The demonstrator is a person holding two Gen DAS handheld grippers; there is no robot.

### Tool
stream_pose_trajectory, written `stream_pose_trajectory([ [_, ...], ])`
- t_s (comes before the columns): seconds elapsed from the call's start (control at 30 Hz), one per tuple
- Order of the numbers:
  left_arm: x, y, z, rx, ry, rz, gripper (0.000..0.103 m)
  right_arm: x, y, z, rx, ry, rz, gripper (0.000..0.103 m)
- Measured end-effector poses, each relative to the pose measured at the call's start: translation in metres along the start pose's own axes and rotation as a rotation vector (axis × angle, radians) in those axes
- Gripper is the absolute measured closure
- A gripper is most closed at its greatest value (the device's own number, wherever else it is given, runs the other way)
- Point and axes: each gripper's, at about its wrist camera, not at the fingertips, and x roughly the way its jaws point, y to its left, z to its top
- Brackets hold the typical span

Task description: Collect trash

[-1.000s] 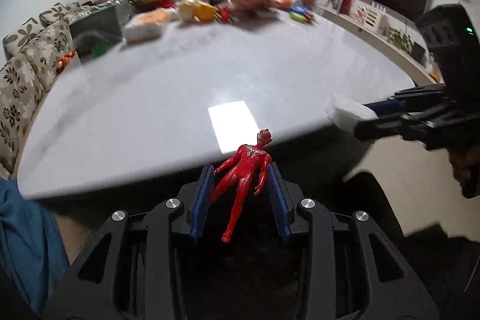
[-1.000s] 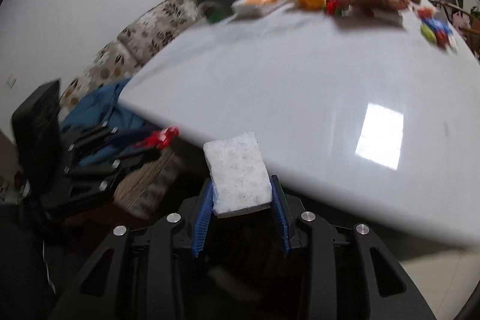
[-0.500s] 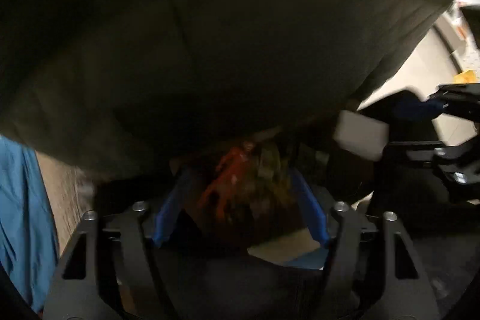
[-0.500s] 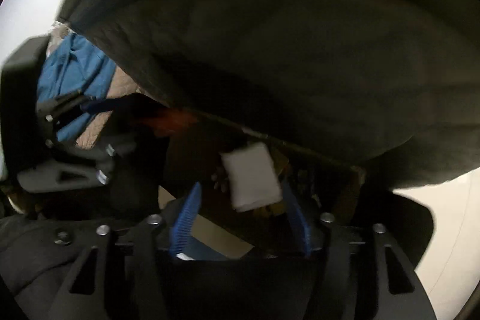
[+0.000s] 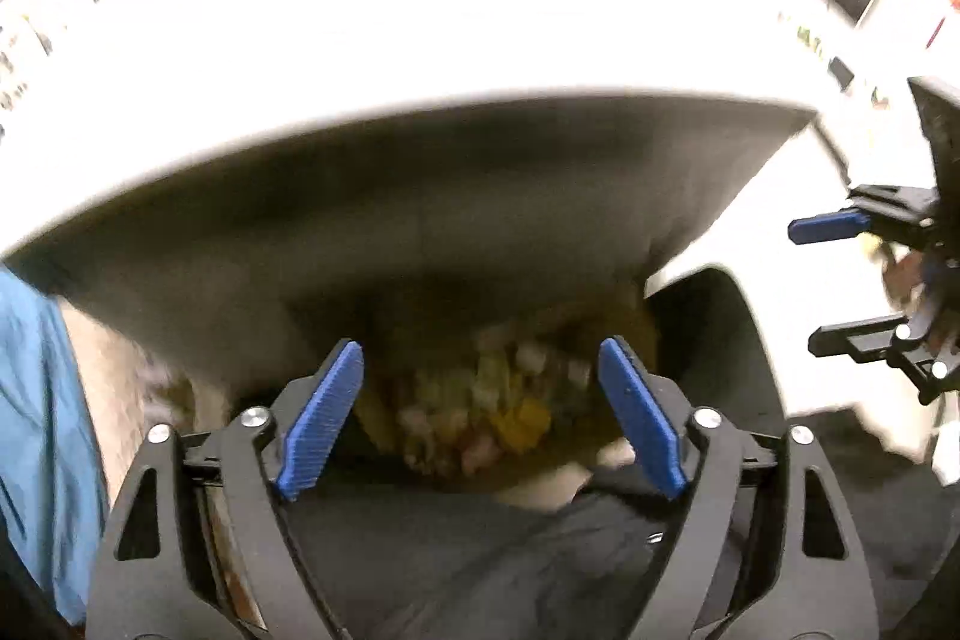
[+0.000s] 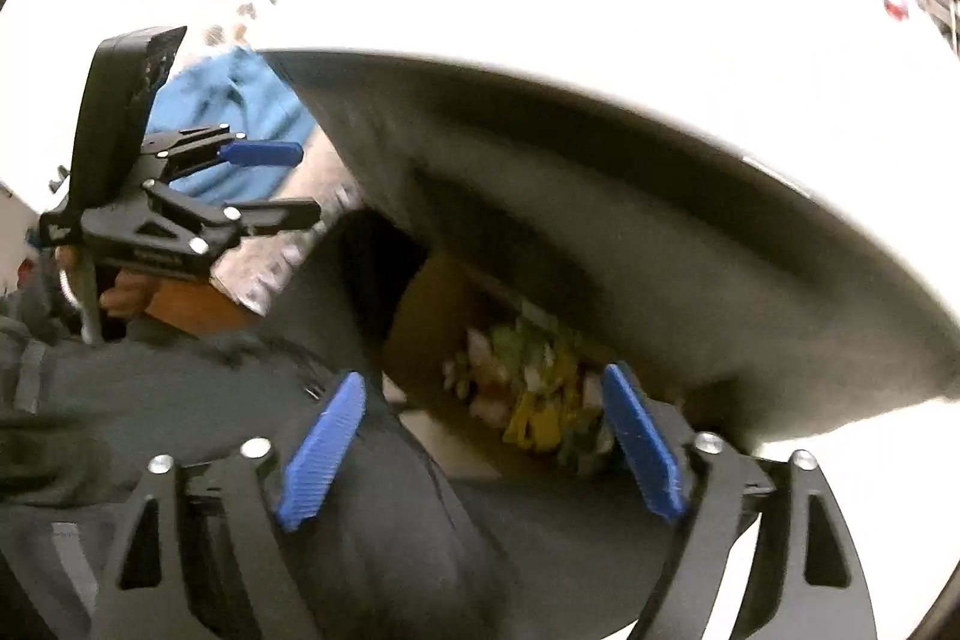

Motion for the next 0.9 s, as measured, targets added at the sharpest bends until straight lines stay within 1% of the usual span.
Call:
stream_pose_trajectory([
  [0.03, -0.017, 0.004, 0.011, 0.001, -0.058, 0.004, 0.016, -0.017, -0.001, 0.015, -0.014, -0.037, -0.001, 0.012],
  [0.07, -0.037, 0.007, 0.028, 0.003, -0.129, 0.016, 0.013, -0.029, -0.002, 0.028, -0.022, -0.068, -0.006, 0.009],
  [0.1, -0.049, 0.010, 0.041, 0.000, -0.182, 0.035, 0.013, -0.048, -0.007, 0.052, -0.031, -0.128, -0.024, 0.005],
  [0.13, -0.064, 0.016, 0.063, -0.005, -0.255, 0.064, 0.013, -0.060, -0.009, 0.072, -0.033, -0.177, -0.049, 0.006],
  [0.2, -0.074, 0.025, 0.098, -0.025, -0.329, 0.108, 0.013, -0.074, -0.016, 0.103, -0.036, -0.249, -0.110, 0.006],
  [0.23, -0.076, 0.032, 0.120, -0.053, -0.374, 0.131, 0.013, -0.080, -0.021, 0.124, -0.041, -0.306, -0.146, 0.006],
  [0.3, -0.068, 0.047, 0.155, -0.104, -0.433, 0.163, 0.013, -0.084, -0.032, 0.158, -0.035, -0.422, -0.222, 0.005],
  [0.33, -0.061, 0.052, 0.167, -0.122, -0.445, 0.179, 0.012, -0.083, -0.038, 0.174, -0.025, -0.472, -0.257, 0.005],
  [0.4, -0.037, 0.063, 0.201, -0.156, -0.457, 0.224, 0.013, -0.070, -0.049, 0.206, 0.015, -0.571, -0.364, 0.005],
  [0.47, -0.011, 0.072, 0.225, -0.169, -0.458, 0.275, 0.012, -0.055, -0.059, 0.226, 0.049, -0.618, -0.428, 0.005],
  [0.5, -0.005, 0.076, 0.231, -0.169, -0.458, 0.292, 0.012, -0.044, -0.064, 0.239, 0.061, -0.638, -0.434, 0.005],
  [0.53, 0.010, 0.077, 0.240, -0.159, -0.458, 0.322, 0.013, -0.033, -0.066, 0.247, 0.069, -0.648, -0.449, 0.005],
  [0.57, 0.017, 0.080, 0.245, -0.152, -0.456, 0.339, 0.012, -0.021, -0.070, 0.259, 0.080, -0.651, -0.485, 0.005],
  [0.6, 0.027, 0.082, 0.252, -0.144, -0.451, 0.354, 0.012, -0.014, -0.075, 0.266, 0.081, -0.651, -0.504, 0.005],
  [0.63, 0.034, 0.086, 0.261, -0.144, -0.451, 0.357, 0.012, -0.006, -0.078, 0.275, 0.077, -0.653, -0.522, 0.005],
  [0.7, 0.040, 0.098, 0.266, -0.152, -0.458, 0.350, 0.013, 0.003, -0.088, 0.288, 0.073, -0.675, -0.555, 0.005],
  [0.8, 0.048, 0.108, 0.278, -0.182, -0.483, 0.349, 0.013, 0.011, -0.098, 0.305, 0.086, -0.697, -0.578, 0.005],
  [0.9, 0.054, 0.119, 0.291, -0.223, -0.499, 0.354, 0.012, 0.013, -0.113, 0.310, 0.131, -0.722, -0.584, 0.005],
])
